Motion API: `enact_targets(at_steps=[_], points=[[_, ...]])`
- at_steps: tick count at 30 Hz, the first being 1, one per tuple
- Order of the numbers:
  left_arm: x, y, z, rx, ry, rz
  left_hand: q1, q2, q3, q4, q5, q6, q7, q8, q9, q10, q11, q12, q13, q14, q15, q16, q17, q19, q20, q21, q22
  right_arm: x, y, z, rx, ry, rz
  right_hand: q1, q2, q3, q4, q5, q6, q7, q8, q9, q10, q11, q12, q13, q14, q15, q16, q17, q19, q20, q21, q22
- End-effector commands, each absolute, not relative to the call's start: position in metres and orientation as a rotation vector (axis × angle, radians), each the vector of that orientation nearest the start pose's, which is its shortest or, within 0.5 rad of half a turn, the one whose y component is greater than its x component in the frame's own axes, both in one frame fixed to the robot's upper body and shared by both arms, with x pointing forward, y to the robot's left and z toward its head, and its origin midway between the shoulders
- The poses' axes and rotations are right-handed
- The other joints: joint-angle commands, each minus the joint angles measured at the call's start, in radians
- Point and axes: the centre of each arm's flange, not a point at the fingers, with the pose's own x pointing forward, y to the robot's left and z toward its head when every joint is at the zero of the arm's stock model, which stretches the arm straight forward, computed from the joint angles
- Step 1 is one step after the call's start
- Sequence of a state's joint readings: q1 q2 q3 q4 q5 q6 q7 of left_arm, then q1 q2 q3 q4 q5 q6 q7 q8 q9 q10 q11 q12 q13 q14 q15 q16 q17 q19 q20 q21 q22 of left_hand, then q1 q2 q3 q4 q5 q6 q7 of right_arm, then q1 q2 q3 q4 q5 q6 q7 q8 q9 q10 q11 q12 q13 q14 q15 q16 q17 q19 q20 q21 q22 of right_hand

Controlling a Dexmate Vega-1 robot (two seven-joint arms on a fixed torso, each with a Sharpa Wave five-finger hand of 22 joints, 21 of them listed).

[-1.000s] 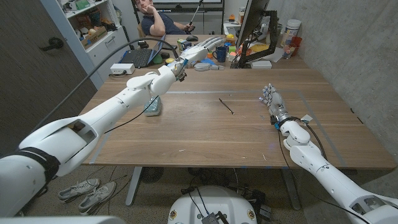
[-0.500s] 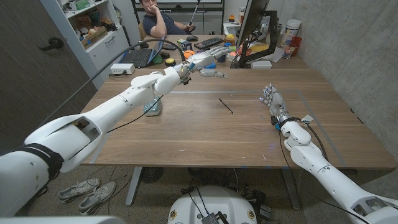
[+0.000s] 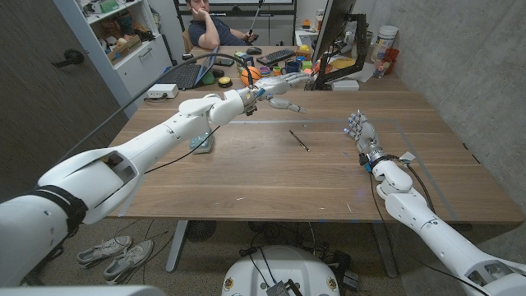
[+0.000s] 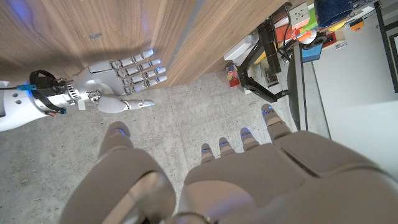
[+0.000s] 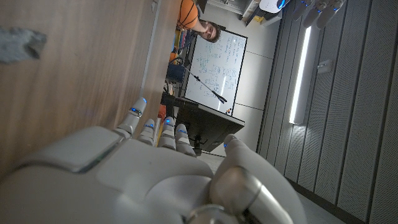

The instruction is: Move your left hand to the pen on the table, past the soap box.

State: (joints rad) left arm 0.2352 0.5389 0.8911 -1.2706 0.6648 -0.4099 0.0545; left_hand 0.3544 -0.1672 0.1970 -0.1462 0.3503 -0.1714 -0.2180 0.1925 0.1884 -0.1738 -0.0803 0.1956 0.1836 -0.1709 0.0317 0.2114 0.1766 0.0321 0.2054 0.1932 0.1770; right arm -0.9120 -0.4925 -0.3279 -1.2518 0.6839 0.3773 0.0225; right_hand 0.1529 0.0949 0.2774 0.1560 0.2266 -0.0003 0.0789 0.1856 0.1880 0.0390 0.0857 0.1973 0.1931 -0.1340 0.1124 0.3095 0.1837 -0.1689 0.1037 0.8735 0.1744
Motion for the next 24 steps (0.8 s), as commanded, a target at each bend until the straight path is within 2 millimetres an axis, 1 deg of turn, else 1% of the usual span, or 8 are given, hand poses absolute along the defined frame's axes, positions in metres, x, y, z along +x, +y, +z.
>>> enact_targets(at_steps=[1,5,7,15,16,18,20,24], points=[[0.629,0.076,0.126,1.693,-1.115,-0.301,0.023,0.002,-0.013,-0.003,-0.001,-0.224,0.0,0.011,0.005,-0.114,-0.008,0.01,0.005,-0.023,-0.021,0.012,0.003,0.01,0.001,0.0,-0.002,0.648,-0.32,-0.068,0.118,-0.59,0.137,-0.01,0.003,-0.005,-0.001,0.008,-0.004,-0.002,0.003,0.003,-0.002,-0.002,0.002,0.001,-0.001,0.007,0.0,0.002,-0.072,0.006,-0.002,0.002],[0.63,0.074,0.122,1.718,-1.095,-0.307,0.032,0.003,-0.018,-0.004,-0.001,-0.218,0.0,0.012,0.004,-0.103,-0.009,0.011,0.005,-0.017,-0.025,0.013,0.003,0.012,0.001,-0.001,-0.002,0.648,-0.32,-0.069,0.117,-0.589,0.137,-0.012,0.002,-0.006,-0.001,0.009,-0.004,-0.002,0.002,0.003,-0.001,-0.002,0.002,0.001,-0.001,0.007,-0.001,0.002,-0.071,0.006,-0.004,0.002],[0.632,0.073,0.12,1.737,-1.088,-0.294,0.038,0.003,-0.022,-0.004,-0.001,-0.214,0.0,0.014,0.004,-0.1,-0.011,0.01,0.005,-0.019,-0.025,0.01,0.003,0.011,-0.004,-0.002,-0.002,0.648,-0.32,-0.069,0.117,-0.589,0.137,-0.013,0.002,-0.007,-0.001,0.009,-0.004,-0.002,0.003,0.003,-0.001,-0.002,0.002,0.001,-0.001,0.006,-0.001,0.002,-0.071,0.006,-0.004,0.002],[0.641,0.071,0.112,1.732,-1.056,-0.321,0.052,0.007,-0.027,-0.005,0.001,-0.204,0.0,0.017,0.004,-0.09,-0.014,0.01,0.005,-0.025,-0.023,0.006,0.003,0.004,-0.003,-0.006,-0.002,0.649,-0.321,-0.069,0.119,-0.587,0.137,-0.017,0.0,-0.01,0.0,0.01,-0.005,-0.002,0.002,0.003,-0.001,-0.002,0.002,0.001,0.0,0.007,-0.002,0.002,-0.071,0.006,-0.008,0.002],[0.644,0.07,0.11,1.728,-1.05,-0.332,0.058,0.009,-0.029,-0.005,0.002,-0.199,0.0,0.018,0.004,-0.089,-0.016,0.009,0.005,-0.026,-0.023,0.005,0.003,0.012,-0.012,-0.003,-0.002,0.649,-0.321,-0.069,0.118,-0.586,0.137,-0.018,0.0,-0.011,0.0,0.01,-0.005,-0.002,0.002,0.003,0.0,-0.002,0.002,0.001,0.0,0.006,-0.003,0.002,-0.071,0.006,-0.009,0.002],[0.646,0.069,0.108,1.724,-1.041,-0.347,0.064,0.011,-0.03,-0.006,0.004,-0.196,0.0,0.019,0.004,-0.089,-0.016,0.007,0.005,-0.027,-0.019,0.004,0.003,0.017,-0.017,-0.002,-0.002,0.649,-0.32,-0.07,0.119,-0.585,0.137,-0.019,0.0,-0.011,0.0,0.01,-0.005,-0.002,0.002,0.003,0.0,-0.001,0.002,0.001,0.0,0.007,-0.003,0.002,-0.071,0.006,-0.009,0.002],[0.648,0.068,0.105,1.72,-1.032,-0.365,0.074,0.014,-0.032,-0.006,0.006,-0.189,0.0,0.02,0.004,-0.085,-0.019,0.007,0.005,-0.02,-0.027,0.005,0.002,0.03,-0.03,0.002,-0.003,0.65,-0.32,-0.07,0.117,-0.585,0.138,-0.019,0.0,-0.012,0.0,0.011,-0.005,-0.002,0.002,0.003,-0.001,0.0,0.002,0.001,0.0,0.006,-0.003,0.002,-0.071,0.006,-0.01,0.002],[0.652,0.067,0.1,1.712,-1.014,-0.397,0.084,0.016,-0.035,-0.006,0.009,-0.183,0.0,0.021,0.004,-0.077,-0.023,0.007,0.005,-0.008,-0.035,0.008,0.002,0.042,-0.04,0.005,-0.003,0.65,-0.32,-0.069,0.117,-0.585,0.135,-0.021,0.0,-0.013,0.0,0.011,-0.006,-0.002,0.002,0.003,-0.001,0.002,0.002,0.001,0.0,0.008,-0.004,0.002,-0.071,0.006,-0.012,0.002]])
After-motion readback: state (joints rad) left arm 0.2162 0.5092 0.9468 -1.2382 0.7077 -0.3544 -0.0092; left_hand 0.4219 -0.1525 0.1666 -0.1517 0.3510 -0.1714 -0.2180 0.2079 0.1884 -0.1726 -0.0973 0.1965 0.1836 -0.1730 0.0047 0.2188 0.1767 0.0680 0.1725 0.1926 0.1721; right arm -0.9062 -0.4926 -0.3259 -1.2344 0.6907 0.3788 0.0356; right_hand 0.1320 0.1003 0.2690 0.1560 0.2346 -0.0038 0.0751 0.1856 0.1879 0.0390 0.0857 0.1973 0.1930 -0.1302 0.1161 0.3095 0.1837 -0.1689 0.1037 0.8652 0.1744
